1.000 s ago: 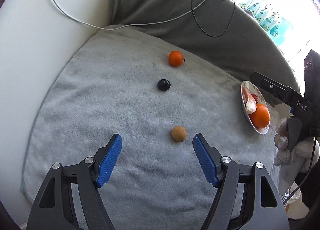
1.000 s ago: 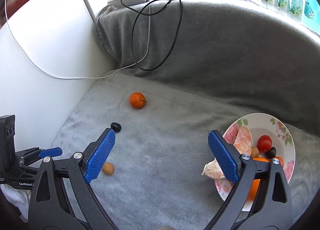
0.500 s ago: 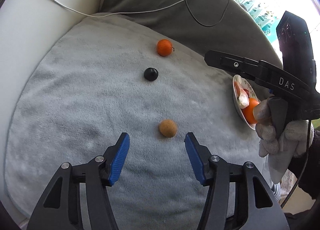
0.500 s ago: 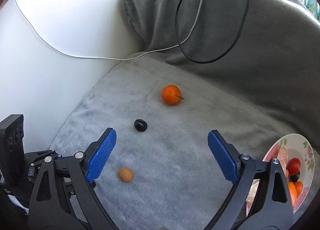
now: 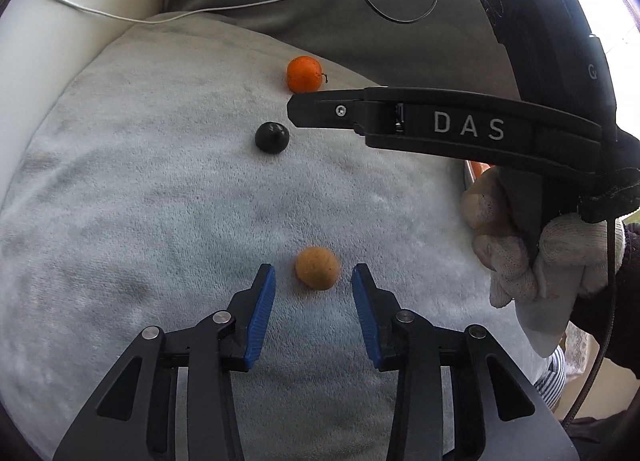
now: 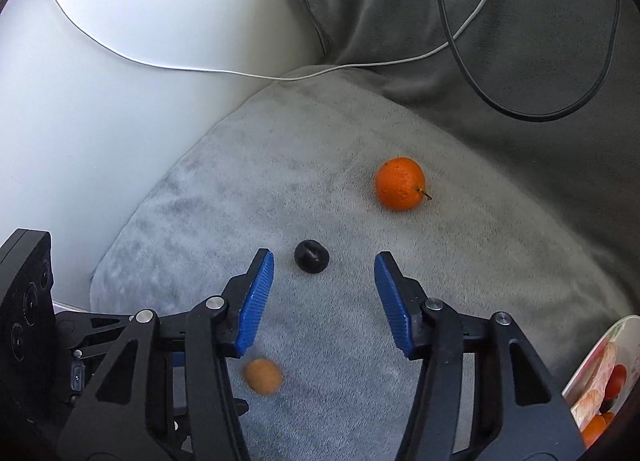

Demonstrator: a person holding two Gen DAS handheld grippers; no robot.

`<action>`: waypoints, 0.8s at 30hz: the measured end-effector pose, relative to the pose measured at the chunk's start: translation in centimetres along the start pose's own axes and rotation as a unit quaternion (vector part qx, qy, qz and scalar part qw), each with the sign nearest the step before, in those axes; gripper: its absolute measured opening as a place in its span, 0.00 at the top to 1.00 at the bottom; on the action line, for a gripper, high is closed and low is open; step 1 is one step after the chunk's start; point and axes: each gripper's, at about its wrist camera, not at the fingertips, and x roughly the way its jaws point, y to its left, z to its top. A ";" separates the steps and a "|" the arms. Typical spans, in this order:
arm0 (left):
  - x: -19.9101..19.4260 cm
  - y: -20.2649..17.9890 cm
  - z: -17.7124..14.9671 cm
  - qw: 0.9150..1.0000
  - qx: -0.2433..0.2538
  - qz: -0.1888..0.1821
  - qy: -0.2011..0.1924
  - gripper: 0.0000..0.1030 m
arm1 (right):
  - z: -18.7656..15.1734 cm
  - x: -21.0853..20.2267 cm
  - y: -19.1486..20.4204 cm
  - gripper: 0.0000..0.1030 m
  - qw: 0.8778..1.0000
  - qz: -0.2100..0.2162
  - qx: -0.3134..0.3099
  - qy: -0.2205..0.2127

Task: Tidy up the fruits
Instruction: 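Withdraw both grippers from the plate toward the remaining mandarin, plum and brown fruit, then grasp the small brown fruit with the left gripper while the right grasps the dark plum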

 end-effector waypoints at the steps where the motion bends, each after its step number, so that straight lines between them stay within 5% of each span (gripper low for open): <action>1: 0.1 0.0 0.1 1.000 0.000 -0.001 0.000 0.65 | 0.0 0.3 0.1 0.52 1.000 0.003 -0.003 0.003; 24: 3.5 -0.6 1.5 1.000 0.005 0.005 0.023 0.70 | 0.4 4.3 0.9 0.70 0.998 -0.011 -0.034 0.047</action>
